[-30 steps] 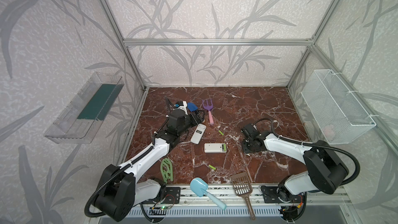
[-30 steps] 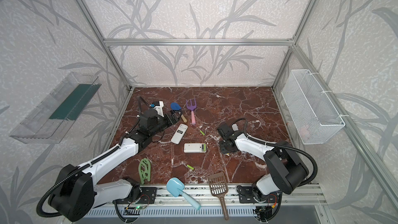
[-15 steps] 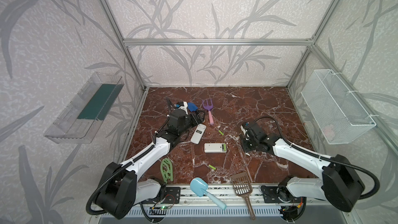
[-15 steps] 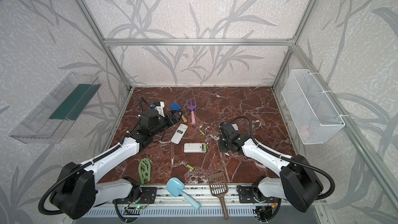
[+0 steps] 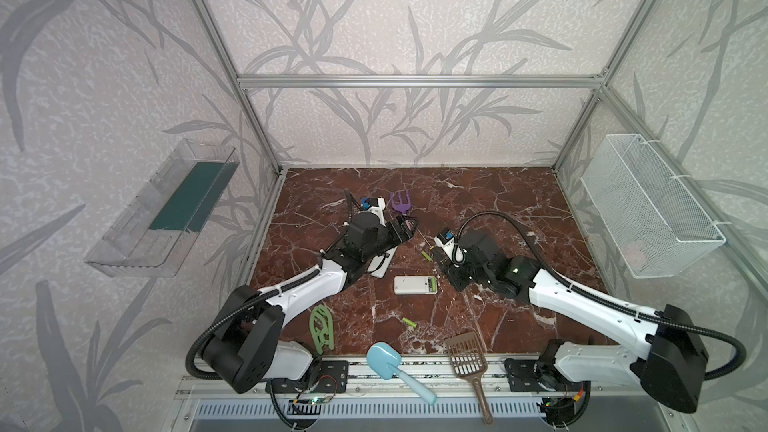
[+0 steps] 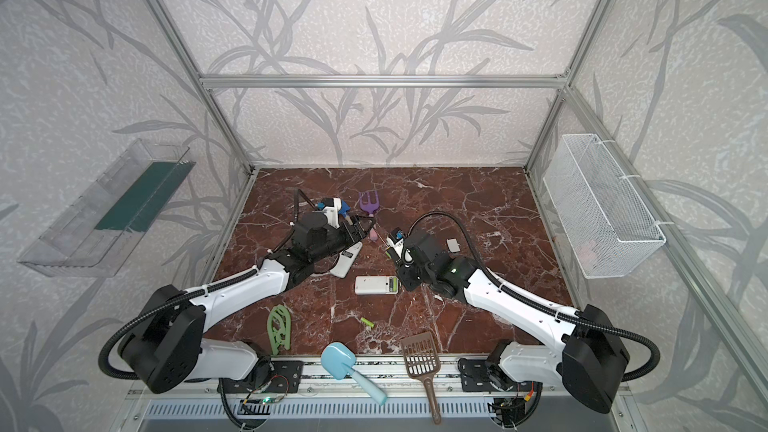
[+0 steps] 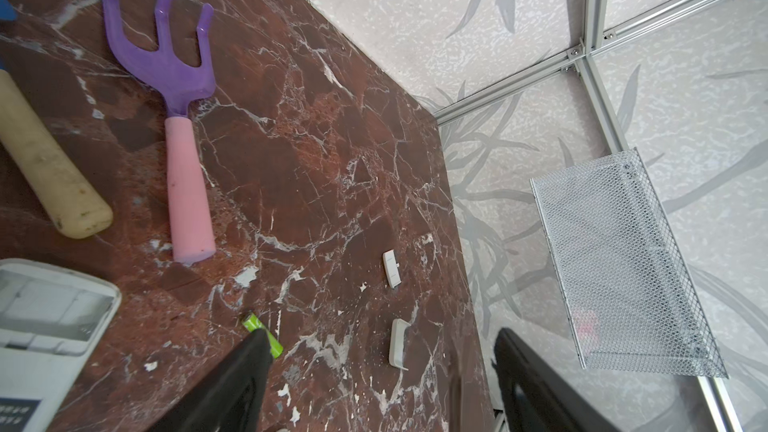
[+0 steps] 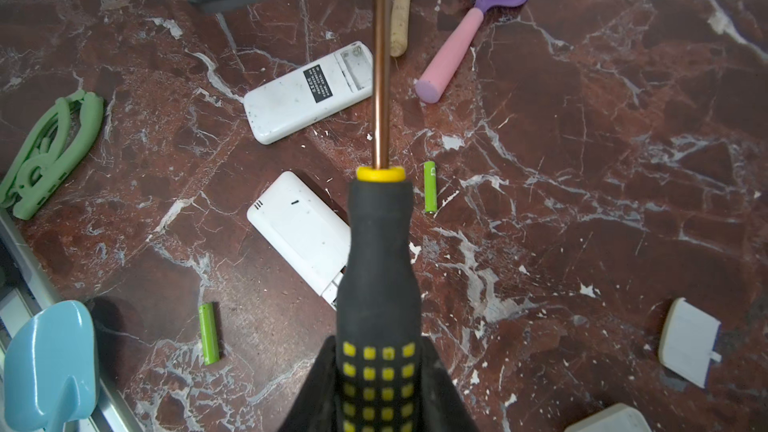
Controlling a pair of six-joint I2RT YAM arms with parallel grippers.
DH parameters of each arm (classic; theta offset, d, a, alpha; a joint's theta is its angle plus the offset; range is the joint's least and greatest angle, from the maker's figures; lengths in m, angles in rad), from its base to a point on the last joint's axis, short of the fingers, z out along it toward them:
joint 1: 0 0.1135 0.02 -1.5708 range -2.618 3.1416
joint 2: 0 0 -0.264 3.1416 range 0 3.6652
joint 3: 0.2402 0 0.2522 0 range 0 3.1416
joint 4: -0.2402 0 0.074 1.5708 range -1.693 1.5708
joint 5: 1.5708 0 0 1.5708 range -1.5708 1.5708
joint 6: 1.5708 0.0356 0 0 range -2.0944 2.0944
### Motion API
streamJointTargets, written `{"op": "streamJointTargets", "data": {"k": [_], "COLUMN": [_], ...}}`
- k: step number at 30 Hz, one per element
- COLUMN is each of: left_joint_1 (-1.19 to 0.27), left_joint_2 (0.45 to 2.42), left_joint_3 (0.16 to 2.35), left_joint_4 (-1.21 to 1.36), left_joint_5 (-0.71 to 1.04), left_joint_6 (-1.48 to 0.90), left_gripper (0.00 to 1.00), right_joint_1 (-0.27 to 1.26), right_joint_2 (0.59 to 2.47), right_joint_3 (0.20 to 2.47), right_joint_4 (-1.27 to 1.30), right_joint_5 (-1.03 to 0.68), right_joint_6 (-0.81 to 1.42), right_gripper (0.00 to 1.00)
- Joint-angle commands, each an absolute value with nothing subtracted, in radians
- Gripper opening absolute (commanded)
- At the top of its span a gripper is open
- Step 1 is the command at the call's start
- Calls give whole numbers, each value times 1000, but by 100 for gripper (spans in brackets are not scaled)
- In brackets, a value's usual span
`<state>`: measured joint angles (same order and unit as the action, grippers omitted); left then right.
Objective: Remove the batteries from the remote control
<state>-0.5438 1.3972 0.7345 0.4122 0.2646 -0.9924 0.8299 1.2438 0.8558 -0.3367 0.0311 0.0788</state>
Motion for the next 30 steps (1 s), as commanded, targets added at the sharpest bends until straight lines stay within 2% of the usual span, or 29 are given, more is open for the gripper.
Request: {"op": "streamJointTargets", "data": {"k": [1, 9, 12, 24, 30], "left_joint_1": [-553, -565, -566, -567, -581], "left_joint_2": [1397, 1373, 1366, 1402, 1452], "left_joint_3": [772, 772, 762, 744, 764], "left_joint_4": [466, 450, 463, 622, 649], "left_joint_5": [260, 206, 185, 182, 201], "left_joint_6": [-1037, -1042, -1048, -1135, -1149], "left_gripper": [80, 65, 60, 56, 44], "right_joint_1": [859, 891, 890, 894, 896], "right_joint_2": [1263, 1314, 1319, 1327, 1327], "right_joint_3": [900, 965, 974, 990, 994], "right_joint_4": [-331, -398, -402, -397, -390], "right_joint_5": [131, 339, 349, 367, 365], "right_joint_6": [16, 24, 27, 23, 17], "right_gripper": [1, 0, 0, 0, 0]}}
